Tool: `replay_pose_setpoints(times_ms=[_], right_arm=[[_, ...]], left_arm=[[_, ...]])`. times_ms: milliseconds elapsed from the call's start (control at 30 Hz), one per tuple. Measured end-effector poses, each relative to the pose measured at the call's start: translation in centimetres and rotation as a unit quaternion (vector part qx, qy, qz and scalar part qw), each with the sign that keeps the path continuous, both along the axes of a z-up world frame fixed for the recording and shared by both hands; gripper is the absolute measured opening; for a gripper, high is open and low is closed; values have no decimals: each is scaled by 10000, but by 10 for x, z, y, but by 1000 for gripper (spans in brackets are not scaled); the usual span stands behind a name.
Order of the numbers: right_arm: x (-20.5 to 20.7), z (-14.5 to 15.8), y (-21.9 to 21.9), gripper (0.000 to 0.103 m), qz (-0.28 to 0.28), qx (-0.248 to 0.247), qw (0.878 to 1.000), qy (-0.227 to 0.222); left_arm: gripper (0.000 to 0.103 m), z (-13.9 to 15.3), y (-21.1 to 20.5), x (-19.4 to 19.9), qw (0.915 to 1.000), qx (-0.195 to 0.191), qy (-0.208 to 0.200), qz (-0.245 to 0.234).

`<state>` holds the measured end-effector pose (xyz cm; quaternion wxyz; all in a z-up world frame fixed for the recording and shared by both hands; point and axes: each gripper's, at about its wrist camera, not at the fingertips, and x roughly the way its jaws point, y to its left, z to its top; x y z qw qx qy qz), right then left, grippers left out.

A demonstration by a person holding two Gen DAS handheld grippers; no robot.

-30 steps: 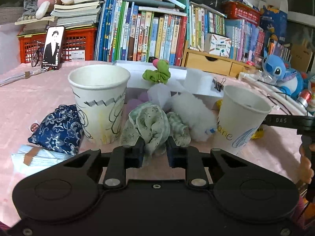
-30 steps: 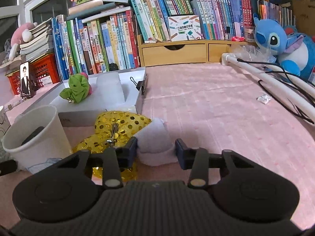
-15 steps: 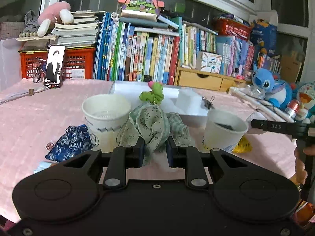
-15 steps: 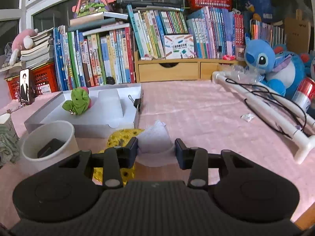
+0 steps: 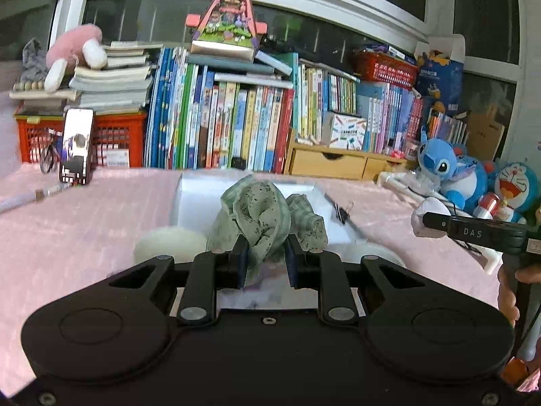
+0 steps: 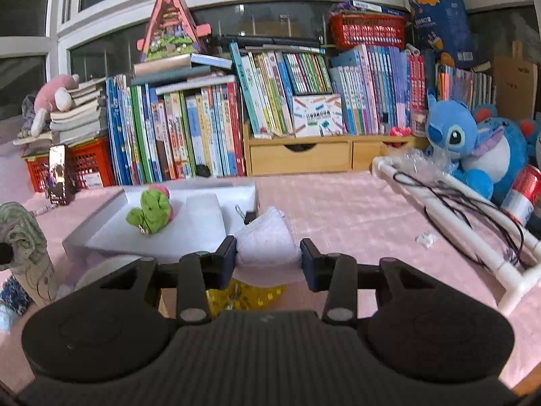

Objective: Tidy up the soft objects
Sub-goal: 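Carry the cloth and sock into the white tray and lower them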

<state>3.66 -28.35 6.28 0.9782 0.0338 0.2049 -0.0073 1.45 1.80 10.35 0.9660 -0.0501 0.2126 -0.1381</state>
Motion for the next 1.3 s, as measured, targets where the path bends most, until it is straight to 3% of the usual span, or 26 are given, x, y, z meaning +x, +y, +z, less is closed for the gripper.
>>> replay_pose_setpoints(times_ms=[133,467,767,1033,1300], right_arm=[[10,14,0,45,114,93,9998,-98],[52,32,11,46,532,215,9984,22],[101,35,24,46,827,220,9952,477],[135,22,31,46,988,343,9888,1063],[160,-2,34,46,1077,447,9773,1769]], left_arm=[[21,18,-2,16,9999,65,-93,-20],[21,45,-6,72,9996,55,258,-96],[21,47,-9,144,9952,-22,976,-101],[21,28,-6,198,9823,-202,1861,-70],[21,-5,-17,233,9622,-319,2702,-104]])
